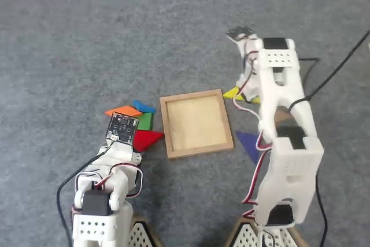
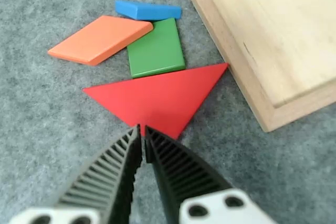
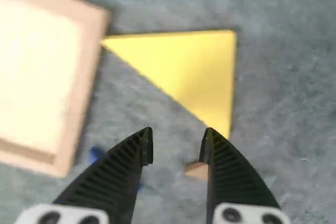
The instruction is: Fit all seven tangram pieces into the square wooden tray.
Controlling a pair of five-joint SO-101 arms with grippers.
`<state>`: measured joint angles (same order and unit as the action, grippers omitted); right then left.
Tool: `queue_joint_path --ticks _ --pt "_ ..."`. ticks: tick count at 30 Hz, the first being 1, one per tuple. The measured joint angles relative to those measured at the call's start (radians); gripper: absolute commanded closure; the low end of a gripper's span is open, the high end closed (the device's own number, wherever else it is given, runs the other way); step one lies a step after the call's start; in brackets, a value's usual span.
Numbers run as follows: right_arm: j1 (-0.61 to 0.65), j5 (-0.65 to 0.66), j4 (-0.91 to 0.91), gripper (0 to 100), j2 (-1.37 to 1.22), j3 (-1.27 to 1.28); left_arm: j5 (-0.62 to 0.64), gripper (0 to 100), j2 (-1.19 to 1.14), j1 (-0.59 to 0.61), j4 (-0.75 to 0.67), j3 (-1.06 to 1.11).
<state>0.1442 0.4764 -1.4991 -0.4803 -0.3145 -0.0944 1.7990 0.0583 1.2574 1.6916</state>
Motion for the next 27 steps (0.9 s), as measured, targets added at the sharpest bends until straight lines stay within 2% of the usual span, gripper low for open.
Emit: queue_joint_path --ticks 5,7,11,14,17,22,27 --pt "0.052 -0.023 -0.009 85.3 0.028 0.000 0.000 98 0.000 0.000 0.000 0.000" --pt "0.041 0.018 0.017 81.2 0.028 0.000 0.000 98 0.000 0.000 0.000 0.000" --pt "0.009 0.284 0.026 68.6 0.028 0.000 0.000 98 0.000 0.000 0.000 0.000" --pt "0.018 0.506 0.018 66.5 0.028 0.000 0.000 98 0.000 0.000 0.000 0.000" --pt "0.025 0.657 0.026 66.4 0.023 0.000 0.000 98 0.000 0.000 0.000 0.000" --pt "0.025 0.819 0.048 66.3 -0.075 0.000 0.000 98 0.000 0.000 0.000 0.000" --pt "0.017 0.893 0.121 66.3 -0.153 0.000 0.000 98 0.000 0.000 0.000 0.000"
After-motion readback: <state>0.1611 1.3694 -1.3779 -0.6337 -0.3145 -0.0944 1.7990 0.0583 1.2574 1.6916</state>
